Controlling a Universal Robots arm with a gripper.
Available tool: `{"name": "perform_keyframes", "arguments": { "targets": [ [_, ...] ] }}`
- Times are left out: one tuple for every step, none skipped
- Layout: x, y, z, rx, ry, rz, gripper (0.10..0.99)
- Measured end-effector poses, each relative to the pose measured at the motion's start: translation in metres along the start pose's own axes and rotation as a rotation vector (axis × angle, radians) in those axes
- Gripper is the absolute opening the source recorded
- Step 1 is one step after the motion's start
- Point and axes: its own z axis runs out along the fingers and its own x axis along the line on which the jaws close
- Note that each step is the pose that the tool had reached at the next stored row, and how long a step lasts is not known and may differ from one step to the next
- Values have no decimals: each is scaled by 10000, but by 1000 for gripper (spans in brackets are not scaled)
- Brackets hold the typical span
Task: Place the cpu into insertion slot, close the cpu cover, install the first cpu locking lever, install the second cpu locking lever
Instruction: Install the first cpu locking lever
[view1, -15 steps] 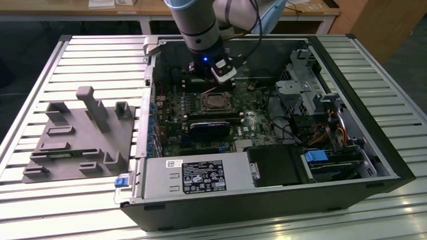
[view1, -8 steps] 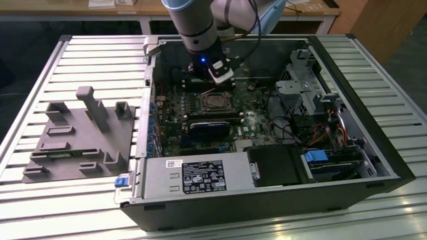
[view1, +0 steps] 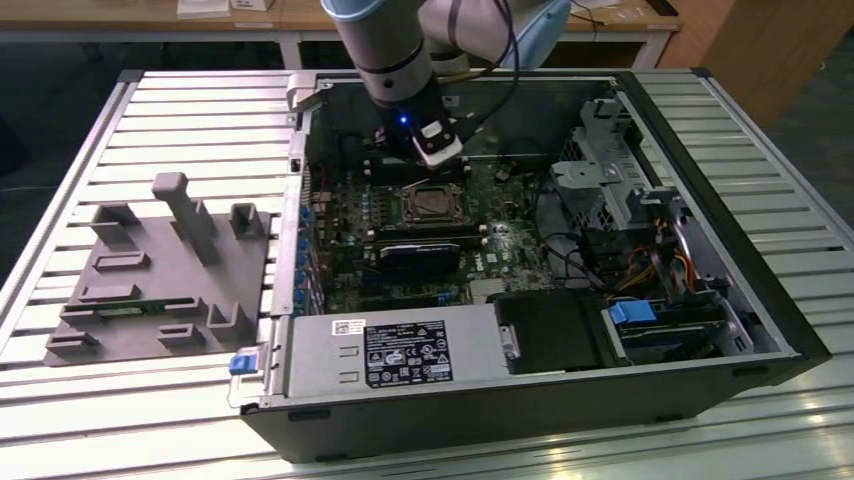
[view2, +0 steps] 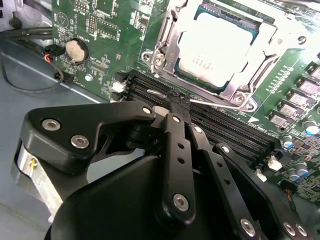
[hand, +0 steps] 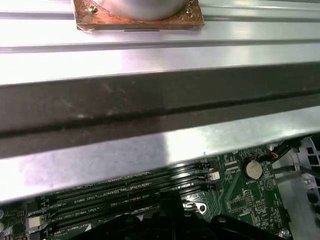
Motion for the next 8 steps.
{"name": "perform_keyframes", "arguments": {
  "targets": [
    [5, 0, 6, 38, -11, 12, 102],
    [10, 0, 12, 80, -21, 20, 102],
    [14, 3, 18, 116, -31, 27, 102],
    [17, 8, 24, 143, -40, 35, 102],
    [20, 14, 29, 165, -47, 43, 102],
    [23, 22, 35, 185, -54, 55, 102],
    [26, 30, 39, 204, -61, 67, 102],
    [28, 37, 44, 224, -68, 78, 102]
  ]
}}
